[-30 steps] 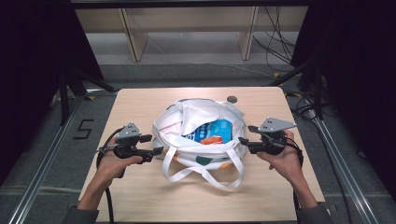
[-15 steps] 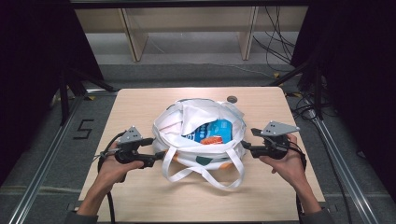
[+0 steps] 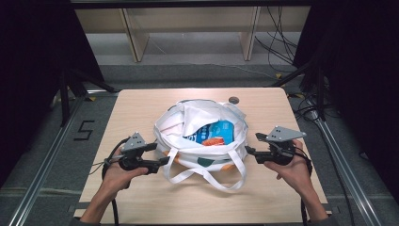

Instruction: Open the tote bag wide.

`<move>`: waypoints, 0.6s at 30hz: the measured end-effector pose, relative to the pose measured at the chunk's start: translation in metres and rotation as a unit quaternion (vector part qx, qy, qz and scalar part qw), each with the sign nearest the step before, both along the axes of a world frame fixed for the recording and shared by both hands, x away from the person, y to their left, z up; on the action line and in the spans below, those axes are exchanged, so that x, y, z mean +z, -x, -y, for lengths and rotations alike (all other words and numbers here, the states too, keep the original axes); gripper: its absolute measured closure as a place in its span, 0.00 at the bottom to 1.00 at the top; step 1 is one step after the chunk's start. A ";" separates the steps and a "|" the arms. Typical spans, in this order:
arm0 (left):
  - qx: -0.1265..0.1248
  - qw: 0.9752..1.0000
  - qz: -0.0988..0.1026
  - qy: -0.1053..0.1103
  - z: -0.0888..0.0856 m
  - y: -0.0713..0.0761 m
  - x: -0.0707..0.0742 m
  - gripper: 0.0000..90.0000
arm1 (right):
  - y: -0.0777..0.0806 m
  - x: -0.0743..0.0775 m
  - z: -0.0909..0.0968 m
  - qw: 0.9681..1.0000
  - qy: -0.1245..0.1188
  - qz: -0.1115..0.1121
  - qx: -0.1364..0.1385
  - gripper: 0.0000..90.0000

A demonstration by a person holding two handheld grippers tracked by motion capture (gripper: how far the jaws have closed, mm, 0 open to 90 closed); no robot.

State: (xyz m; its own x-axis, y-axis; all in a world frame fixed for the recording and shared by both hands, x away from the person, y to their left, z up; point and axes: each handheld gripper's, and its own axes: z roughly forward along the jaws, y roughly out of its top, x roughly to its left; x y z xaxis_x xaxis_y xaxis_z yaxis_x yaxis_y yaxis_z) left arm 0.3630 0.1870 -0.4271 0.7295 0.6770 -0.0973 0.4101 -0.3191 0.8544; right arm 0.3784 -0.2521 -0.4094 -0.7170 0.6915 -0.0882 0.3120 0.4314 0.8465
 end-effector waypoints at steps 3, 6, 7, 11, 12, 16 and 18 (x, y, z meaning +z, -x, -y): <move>0.003 1.000 -0.001 0.010 0.002 0.005 -0.004 0.29 | 0.003 -0.002 0.001 1.000 -0.003 -0.006 0.000 0.40; -0.003 1.000 -0.004 0.001 0.003 0.013 -0.009 0.29 | 0.007 -0.004 0.004 1.000 -0.006 -0.011 0.001 0.39; -0.003 1.000 -0.004 0.002 0.003 0.016 -0.012 0.29 | 0.009 -0.004 0.005 1.000 -0.006 -0.009 -0.003 0.39; -0.006 1.000 -0.005 0.001 0.004 0.025 -0.021 0.28 | 0.016 -0.007 0.007 1.000 0.002 -0.010 -0.013 0.36; -0.013 1.000 -0.005 -0.002 0.004 0.027 -0.022 0.28 | 0.017 -0.008 0.008 1.000 0.000 -0.012 -0.015 0.34; -0.011 1.000 -0.003 0.008 0.003 0.034 -0.024 0.27 | 0.025 -0.014 0.009 1.000 -0.001 -0.019 -0.010 0.33; -0.012 1.000 0.001 0.010 0.002 0.037 -0.025 0.27 | 0.028 -0.018 0.010 1.000 0.001 -0.020 -0.008 0.33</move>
State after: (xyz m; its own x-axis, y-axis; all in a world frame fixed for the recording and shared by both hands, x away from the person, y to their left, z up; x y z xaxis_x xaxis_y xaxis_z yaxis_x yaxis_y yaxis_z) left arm 0.3259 0.1850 -0.4521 0.7452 0.6580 -0.1084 0.4006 -0.3117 0.8616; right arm 0.3502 -0.2617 -0.4270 -0.7091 0.7025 -0.0606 0.3526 0.4277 0.8323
